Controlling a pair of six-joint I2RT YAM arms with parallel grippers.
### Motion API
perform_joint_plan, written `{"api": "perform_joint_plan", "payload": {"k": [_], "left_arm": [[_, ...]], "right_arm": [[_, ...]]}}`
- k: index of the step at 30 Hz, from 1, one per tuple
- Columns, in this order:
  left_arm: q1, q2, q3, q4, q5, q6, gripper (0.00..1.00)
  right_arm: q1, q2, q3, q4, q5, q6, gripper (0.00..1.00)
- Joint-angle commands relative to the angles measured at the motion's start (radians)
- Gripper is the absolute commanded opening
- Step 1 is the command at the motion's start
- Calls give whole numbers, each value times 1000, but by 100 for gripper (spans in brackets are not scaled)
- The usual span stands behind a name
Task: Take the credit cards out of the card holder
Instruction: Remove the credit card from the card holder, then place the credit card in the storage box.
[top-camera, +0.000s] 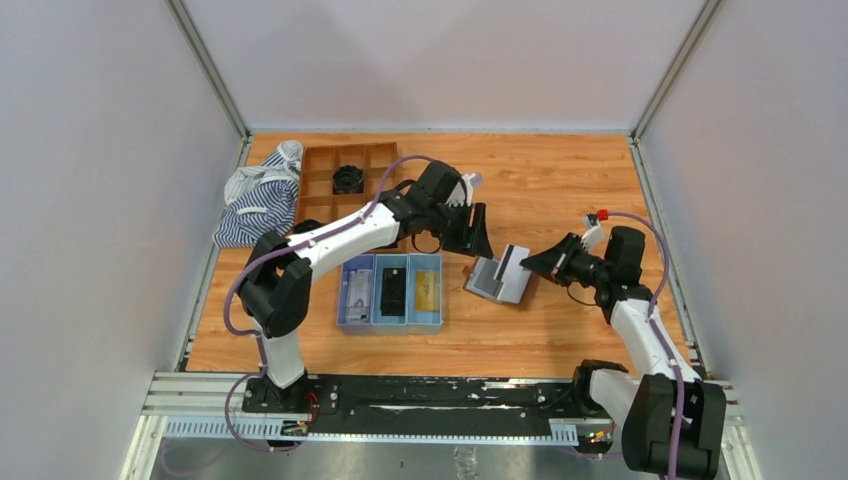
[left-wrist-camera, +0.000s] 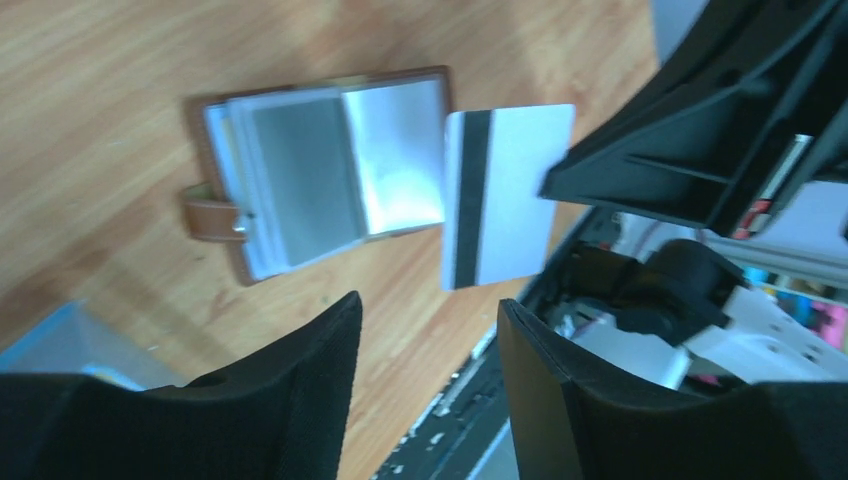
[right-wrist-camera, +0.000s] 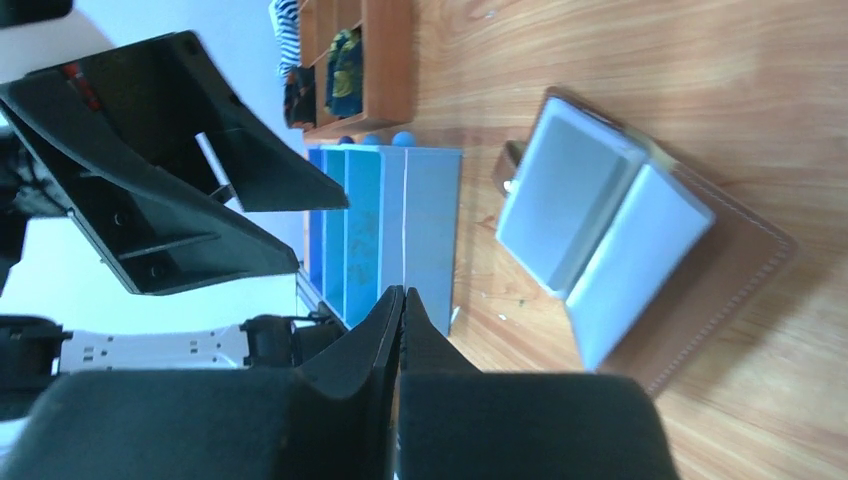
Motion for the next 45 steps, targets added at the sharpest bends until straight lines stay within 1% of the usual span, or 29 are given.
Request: {"api": "perform_joint_plan", "payload": {"k": [1,3,5,7,9,12,16,18,20,21,23,25,28,29,30,31,33,34,37,40,45], "left_arm": [[21,-23,-47,135,206,-91,58],[33,-27,-71,207,258,-139,62],[38,-27,-99,307,315,-194,62],[38,-26,-119,370,352,-234,63],[38,-24,-129,393,373,-252,62],[39,-20,-143,419,385,-274,60],[39,-12,-131,420,392,-285,54],[38,-9,-124,422,399,-291,48],[39,-9,-121,422,402,-297,38],[39,-9,-120,422,400,-300,32],[39,-9,-122,422,395,-306,12],[39,-9,-124,422,389,-311,0],[39,-30,-142,422,357,-317,0],[39,-45,-146,409,334,-312,0],[39,-59,-133,350,303,-281,0],[39,-73,-112,269,251,-234,0],[39,-99,-70,111,157,-128,0],[39,-114,-59,52,113,-95,0],[39,-162,-45,-95,-10,-24,0],[39,-230,-59,-210,-144,17,0],[48,-378,-136,-328,-385,33,0]], "right_arm": [[42,-17,24,111,-99,50,0],[43,-13,13,184,-137,93,0],[44,13,2,266,-172,127,0],[45,33,-18,354,-203,177,0],[48,39,-30,405,-217,209,0],[59,50,-26,412,-229,209,0],[72,91,-35,483,-248,249,0],[85,108,-40,514,-247,265,0],[103,117,-40,525,-239,264,0],[116,119,-38,524,-233,260,0],[127,123,-37,520,-225,254,0],[127,120,-38,509,-216,248,0],[127,119,-14,412,-211,199,1],[127,120,0,373,-217,174,21],[127,118,16,310,-214,138,38],[124,111,35,235,-194,92,50],[114,95,75,93,-146,7,69],[112,87,97,30,-117,-31,71],[107,67,148,-112,-38,-100,72],[106,50,158,-155,14,-105,72],[107,46,155,-180,40,-115,71]]}}
